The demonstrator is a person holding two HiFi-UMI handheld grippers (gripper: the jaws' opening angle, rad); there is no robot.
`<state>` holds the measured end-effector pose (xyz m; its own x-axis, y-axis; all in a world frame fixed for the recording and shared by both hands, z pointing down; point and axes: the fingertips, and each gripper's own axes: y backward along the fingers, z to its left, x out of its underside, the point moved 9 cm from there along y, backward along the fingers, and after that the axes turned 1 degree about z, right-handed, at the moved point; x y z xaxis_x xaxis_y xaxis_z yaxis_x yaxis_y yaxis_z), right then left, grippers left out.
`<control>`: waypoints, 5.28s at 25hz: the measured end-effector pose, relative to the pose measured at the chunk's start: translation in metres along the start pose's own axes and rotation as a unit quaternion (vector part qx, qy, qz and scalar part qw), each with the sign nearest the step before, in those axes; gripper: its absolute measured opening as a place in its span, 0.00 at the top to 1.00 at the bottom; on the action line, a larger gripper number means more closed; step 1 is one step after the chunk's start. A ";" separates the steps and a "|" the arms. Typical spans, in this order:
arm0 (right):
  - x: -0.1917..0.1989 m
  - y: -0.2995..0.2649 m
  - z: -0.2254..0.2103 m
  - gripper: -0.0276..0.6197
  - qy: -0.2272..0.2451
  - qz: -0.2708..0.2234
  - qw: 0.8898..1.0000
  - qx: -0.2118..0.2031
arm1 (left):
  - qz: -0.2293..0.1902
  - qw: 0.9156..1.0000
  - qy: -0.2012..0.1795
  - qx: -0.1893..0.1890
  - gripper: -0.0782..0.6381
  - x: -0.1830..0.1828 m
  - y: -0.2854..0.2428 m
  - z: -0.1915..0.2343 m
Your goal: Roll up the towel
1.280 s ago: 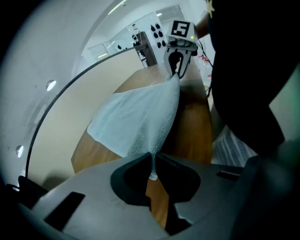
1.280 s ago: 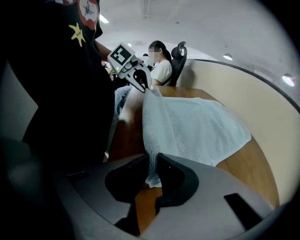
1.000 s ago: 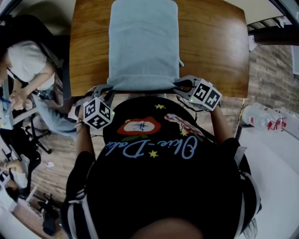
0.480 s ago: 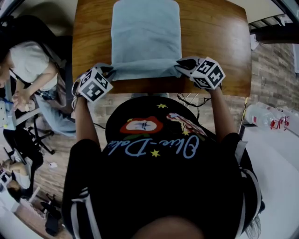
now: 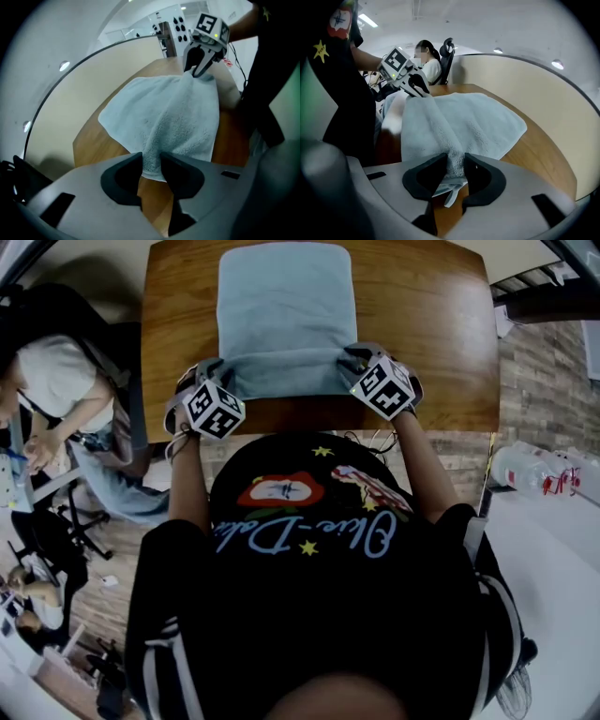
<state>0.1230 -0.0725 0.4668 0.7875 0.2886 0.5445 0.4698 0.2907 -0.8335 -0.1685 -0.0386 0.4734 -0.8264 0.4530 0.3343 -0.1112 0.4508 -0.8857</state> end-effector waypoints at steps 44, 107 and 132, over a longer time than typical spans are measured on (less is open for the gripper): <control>0.024 0.033 0.059 0.93 0.049 -0.011 0.988 -0.146 | -0.027 0.991 -0.107 0.077 0.80 0.018 0.047 -0.063; 0.000 0.018 0.038 0.85 0.115 0.006 0.986 -0.119 | -0.036 0.992 -0.111 0.049 0.79 0.008 0.037 -0.038; -0.029 0.017 -0.012 0.85 0.042 0.022 0.997 -0.058 | -0.028 0.994 -0.039 0.093 0.78 -0.017 0.023 0.023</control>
<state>0.1130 -0.0873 0.4358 0.8372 0.2198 0.5008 0.4726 0.1699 -0.8647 -0.1695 -0.0536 0.4403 -0.8562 0.3665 0.3642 -0.2517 0.3196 -0.9135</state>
